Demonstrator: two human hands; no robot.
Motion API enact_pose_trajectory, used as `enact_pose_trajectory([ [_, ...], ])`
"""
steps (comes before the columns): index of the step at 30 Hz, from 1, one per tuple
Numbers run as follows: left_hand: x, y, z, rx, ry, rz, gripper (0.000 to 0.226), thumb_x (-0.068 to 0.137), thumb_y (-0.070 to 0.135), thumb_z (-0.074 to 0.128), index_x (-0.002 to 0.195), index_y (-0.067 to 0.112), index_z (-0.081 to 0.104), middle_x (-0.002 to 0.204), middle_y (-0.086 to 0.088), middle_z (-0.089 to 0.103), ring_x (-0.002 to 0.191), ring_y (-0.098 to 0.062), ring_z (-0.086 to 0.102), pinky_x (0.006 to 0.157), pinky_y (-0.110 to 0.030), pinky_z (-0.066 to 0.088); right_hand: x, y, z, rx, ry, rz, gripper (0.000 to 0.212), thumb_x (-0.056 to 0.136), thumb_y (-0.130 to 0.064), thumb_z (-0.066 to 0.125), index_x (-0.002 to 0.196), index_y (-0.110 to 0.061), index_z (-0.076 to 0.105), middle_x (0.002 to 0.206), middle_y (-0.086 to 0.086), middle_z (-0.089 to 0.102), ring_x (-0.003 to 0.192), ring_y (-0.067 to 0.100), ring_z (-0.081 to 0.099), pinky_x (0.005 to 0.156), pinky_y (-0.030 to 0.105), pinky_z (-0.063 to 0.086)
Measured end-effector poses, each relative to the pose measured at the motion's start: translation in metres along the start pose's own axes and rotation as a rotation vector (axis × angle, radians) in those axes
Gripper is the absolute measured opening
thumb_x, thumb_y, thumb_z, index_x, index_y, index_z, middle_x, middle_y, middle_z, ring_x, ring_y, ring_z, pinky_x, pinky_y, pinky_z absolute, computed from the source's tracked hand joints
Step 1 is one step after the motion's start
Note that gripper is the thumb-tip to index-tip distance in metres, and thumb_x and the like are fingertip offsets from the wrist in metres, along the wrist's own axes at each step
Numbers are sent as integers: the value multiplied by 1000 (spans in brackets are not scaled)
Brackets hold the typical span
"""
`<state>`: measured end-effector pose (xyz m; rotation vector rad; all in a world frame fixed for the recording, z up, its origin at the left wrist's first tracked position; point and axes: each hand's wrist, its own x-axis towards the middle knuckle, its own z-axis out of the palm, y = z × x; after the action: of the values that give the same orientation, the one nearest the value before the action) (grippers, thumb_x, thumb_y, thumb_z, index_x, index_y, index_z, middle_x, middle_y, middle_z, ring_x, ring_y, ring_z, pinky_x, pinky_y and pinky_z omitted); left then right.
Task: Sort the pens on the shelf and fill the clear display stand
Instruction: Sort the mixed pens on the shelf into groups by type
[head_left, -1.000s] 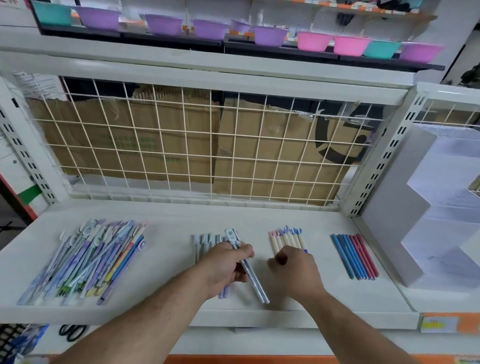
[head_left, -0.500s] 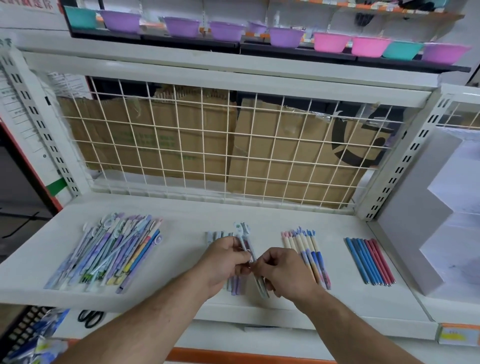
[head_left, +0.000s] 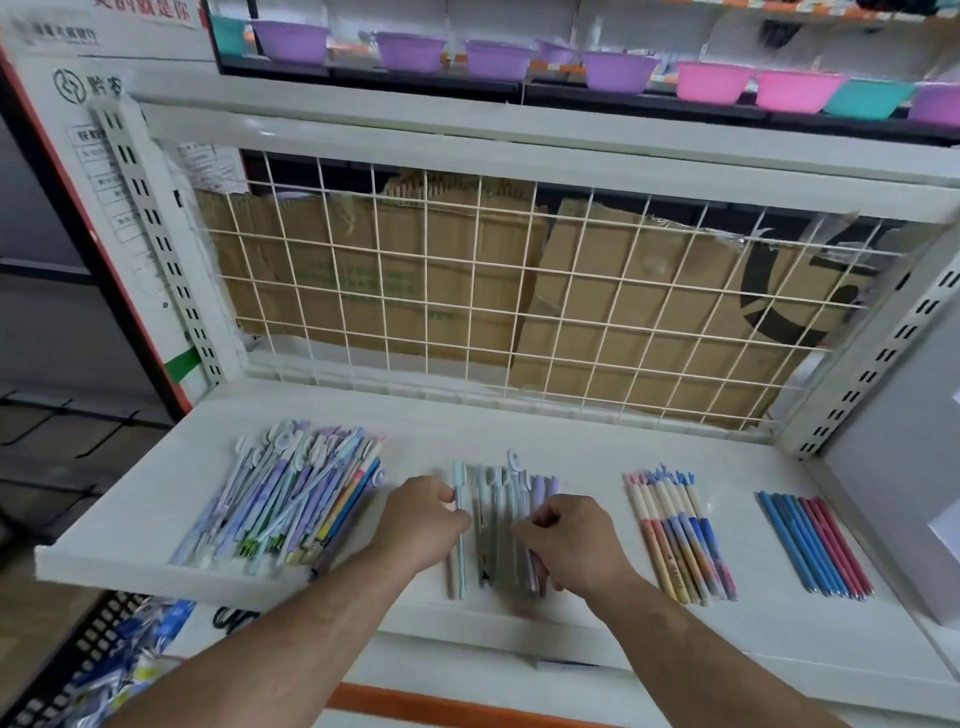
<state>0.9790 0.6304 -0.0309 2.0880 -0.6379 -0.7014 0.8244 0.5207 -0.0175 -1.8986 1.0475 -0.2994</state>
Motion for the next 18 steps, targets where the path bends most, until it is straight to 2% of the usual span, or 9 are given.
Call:
enact_pose_trajectory([
  [2,3,0,-1,-23,-3,-17,14,75,14,68,86,21,61,83,-8,72,77,-27,73,73,-41,62,3,1,3,-8,18,9,17,83,-15,69,74,-1,67,49,0,62,37,7,51,44,19,39],
  [4,5,1,0,-66,-19,-31,18,75,14,69,91,21,63,81,-7,74,68,-20,74,70,-38,63,6,2,3,-11,38,23,16,83,-14,68,74,-1,67,51,2,63,37,7,50,44,19,39],
  [7,8,9,6,-113,-39,-25,17,72,13,70,86,22,66,72,-3,74,58,-15,72,65,-35,63,9,4,3,-21,73,50,13,82,-12,66,74,-1,66,56,10,66,35,7,49,42,19,38],
  [9,11,14,12,-89,-51,14,10,71,11,69,76,19,65,64,-3,73,59,-18,72,67,-40,63,11,5,2,-29,91,60,14,81,-11,66,74,0,66,62,15,68,36,10,49,43,21,39],
  [12,14,23,21,-22,-57,59,12,71,10,68,69,19,61,68,-10,73,60,-23,72,64,-43,62,13,7,-1,-43,100,72,15,81,-13,67,76,1,66,64,17,67,40,14,48,45,24,39],
  [16,21,27,31,120,-43,107,11,72,14,67,76,19,58,73,-16,71,59,-27,67,64,-43,59,12,11,-6,-26,90,80,15,82,-14,67,74,-2,67,58,12,67,35,9,48,41,20,37],
  [18,23,28,34,180,-12,135,10,74,17,68,77,19,58,78,-16,72,65,-30,69,63,-41,58,12,12,-9,-12,83,85,15,82,-13,67,73,-1,67,55,12,66,34,9,48,40,18,37],
])
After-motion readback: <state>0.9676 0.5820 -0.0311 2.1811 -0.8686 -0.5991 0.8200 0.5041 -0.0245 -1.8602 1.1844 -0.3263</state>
